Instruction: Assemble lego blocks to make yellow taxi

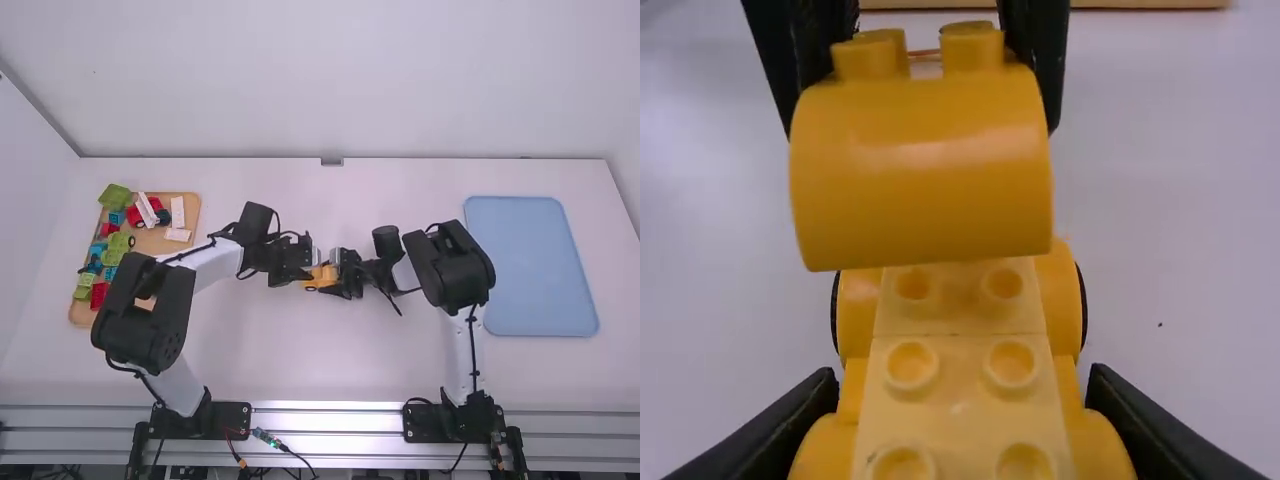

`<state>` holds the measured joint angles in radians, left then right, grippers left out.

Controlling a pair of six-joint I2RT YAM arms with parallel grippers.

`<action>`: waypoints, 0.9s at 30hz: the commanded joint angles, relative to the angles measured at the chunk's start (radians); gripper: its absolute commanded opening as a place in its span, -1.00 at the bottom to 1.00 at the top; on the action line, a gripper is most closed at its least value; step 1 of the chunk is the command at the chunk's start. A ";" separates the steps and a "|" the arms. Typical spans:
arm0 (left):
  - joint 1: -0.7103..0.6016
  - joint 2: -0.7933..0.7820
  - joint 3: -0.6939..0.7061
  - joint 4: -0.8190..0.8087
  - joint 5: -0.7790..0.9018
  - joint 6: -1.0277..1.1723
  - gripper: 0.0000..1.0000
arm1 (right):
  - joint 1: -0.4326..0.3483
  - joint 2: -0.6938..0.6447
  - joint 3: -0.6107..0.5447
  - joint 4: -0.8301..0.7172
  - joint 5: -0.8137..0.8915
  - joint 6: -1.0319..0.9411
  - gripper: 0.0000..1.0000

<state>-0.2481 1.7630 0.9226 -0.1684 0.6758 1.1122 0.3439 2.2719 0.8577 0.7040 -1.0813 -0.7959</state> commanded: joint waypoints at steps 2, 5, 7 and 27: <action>-0.024 -0.028 0.016 0.005 0.012 -0.024 -0.97 | -0.003 0.011 -0.018 0.023 0.004 -0.016 0.38; -0.043 -0.028 0.016 0.013 0.003 -0.024 -0.96 | -0.004 0.011 -0.035 0.058 0.005 -0.015 0.43; -0.063 -0.028 0.018 0.012 -0.051 -0.027 -0.97 | -0.011 0.011 -0.047 0.090 0.005 0.008 0.45; -0.085 -0.028 0.028 0.048 -0.091 -0.095 -0.97 | -0.010 0.011 -0.045 0.092 0.002 0.021 0.03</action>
<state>-0.3275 1.7630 0.9249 -0.1196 0.5739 1.0359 0.3317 2.2719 0.8177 0.8040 -1.0790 -0.7761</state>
